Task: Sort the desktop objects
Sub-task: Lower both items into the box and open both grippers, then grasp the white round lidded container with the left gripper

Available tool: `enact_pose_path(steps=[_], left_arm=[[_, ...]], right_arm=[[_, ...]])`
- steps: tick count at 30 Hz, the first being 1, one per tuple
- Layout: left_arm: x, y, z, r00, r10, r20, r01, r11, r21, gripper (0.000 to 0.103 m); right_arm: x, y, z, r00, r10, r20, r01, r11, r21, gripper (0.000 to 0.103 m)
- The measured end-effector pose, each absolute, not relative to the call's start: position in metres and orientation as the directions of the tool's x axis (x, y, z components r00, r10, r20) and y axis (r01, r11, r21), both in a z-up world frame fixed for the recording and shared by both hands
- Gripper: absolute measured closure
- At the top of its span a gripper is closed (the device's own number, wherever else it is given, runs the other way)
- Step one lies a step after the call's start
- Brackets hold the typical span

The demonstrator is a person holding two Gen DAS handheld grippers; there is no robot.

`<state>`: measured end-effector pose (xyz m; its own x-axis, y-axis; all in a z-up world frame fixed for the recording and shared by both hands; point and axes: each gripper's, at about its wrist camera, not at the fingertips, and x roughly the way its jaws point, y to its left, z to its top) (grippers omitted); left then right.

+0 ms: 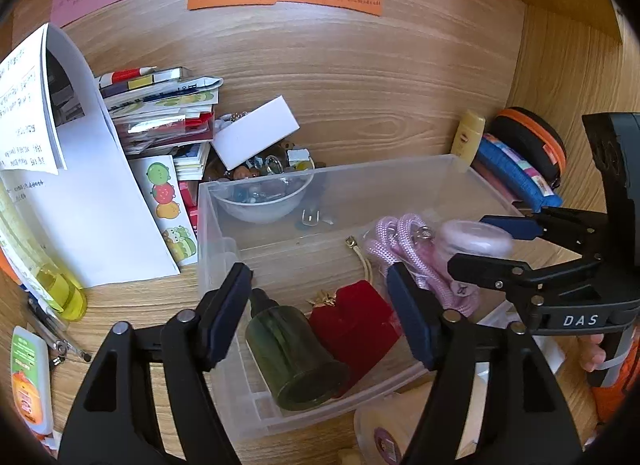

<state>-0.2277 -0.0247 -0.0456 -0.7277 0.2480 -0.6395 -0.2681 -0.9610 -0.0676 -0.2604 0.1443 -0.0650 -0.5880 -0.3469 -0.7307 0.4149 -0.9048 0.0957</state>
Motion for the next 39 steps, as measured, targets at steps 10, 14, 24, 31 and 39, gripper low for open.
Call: enact_pose_path(steps=[10,14,24,31,39], left_arm=[[-0.213,-0.039,-0.026,-0.789,0.253,-0.56,-0.214,-0.967,-0.135,0.014],[-0.199,-0.042,-0.015,-0.818,0.234,-0.526,-0.2,-0.972,-0.123,0.009],[-0.137,-0.034,-0.004,-0.868,0.187,-0.46,-0.214,-0.977,0.007,0.002],[-0.104,-0.04,-0.003,-0.883,0.139,-0.449,-0.164,-0.986,0.018,0.001],[-0.083,-0.051,-0.014,-0.859,0.089,-0.504,-0.093,-0.996,-0.017,0.001]], right_arm=[[-0.246,0.153,-0.038,-0.664,-0.325,-0.674,0.381,-0.922,0.07,0.038],[-0.227,0.158,-0.024,-0.712,-0.309,-0.631,0.369,-0.928,0.038,0.034],[-0.178,0.169,-0.019,-0.77,-0.275,-0.576,0.34,-0.941,-0.005,0.026],[-0.145,0.171,-0.019,-0.799,-0.265,-0.54,0.338,-0.94,-0.039,0.016],[-0.109,0.17,-0.017,-0.806,-0.288,-0.517,0.369,-0.928,-0.058,0.0]])
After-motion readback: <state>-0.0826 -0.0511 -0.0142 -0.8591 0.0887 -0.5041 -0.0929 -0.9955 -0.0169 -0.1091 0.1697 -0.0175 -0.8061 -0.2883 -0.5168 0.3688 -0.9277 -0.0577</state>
